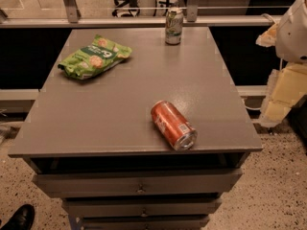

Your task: Pick green rice chip bag

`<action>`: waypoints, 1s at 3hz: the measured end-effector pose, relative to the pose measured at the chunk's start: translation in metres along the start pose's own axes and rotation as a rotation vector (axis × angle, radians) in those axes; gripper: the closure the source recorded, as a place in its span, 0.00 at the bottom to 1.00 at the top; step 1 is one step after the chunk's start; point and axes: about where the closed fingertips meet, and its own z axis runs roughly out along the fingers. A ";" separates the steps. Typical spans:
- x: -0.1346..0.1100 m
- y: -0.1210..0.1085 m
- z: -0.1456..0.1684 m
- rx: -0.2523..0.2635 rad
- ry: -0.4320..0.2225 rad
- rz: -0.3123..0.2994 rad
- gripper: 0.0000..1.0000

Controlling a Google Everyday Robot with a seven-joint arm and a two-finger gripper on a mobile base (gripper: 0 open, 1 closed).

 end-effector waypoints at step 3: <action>-0.102 -0.041 0.053 -0.003 -0.193 -0.121 0.00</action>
Offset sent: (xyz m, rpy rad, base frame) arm 0.0612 0.0723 -0.0187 0.1084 -0.0263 0.1241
